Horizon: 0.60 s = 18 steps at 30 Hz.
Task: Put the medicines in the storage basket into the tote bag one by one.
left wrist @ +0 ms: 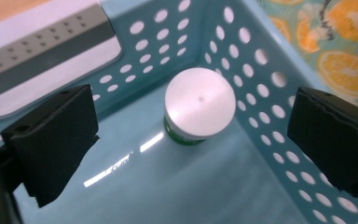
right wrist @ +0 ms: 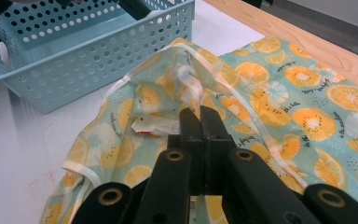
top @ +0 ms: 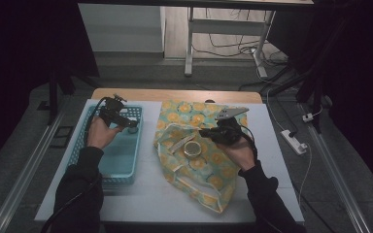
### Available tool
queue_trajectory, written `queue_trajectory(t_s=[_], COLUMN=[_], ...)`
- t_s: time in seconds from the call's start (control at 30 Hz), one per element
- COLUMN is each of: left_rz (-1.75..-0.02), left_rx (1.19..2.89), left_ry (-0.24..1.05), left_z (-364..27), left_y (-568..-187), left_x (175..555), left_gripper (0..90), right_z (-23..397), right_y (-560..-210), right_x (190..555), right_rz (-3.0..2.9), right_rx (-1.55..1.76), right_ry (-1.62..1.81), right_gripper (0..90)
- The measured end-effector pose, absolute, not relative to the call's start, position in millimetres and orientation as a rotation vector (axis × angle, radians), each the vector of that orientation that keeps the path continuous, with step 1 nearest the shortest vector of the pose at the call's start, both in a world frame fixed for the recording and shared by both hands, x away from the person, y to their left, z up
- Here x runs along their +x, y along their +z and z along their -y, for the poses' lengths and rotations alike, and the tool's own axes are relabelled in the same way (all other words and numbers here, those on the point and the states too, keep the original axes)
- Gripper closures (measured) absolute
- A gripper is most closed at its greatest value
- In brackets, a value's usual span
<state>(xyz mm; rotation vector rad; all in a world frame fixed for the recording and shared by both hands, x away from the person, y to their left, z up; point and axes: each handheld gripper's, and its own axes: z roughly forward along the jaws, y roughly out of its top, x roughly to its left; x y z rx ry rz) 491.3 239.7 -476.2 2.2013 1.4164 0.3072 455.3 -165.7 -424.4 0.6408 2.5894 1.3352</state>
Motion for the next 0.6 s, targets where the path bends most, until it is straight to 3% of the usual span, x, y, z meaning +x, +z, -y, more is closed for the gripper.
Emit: queue_trajectory(t_s=[0.23, 0.6], left_rz=[-1.417, -1.409], left_rx=[2.275, 2.274], left_ry=[0.321, 0.262], left_z=[-231.6, -230.8], left_y=[-485.5, -489.8], left_x=[497.4, 502.1], left_gripper=[12.7, 45.0], right_z=[165.9, 166.0], right_y=[-424.0, -423.6], right_x=[455.2, 454.9], right_rz=[-2.588, -2.588], right_rx=[0.641, 0.64], right_ry=[1.339, 1.34], right_gripper=[90.0, 90.0])
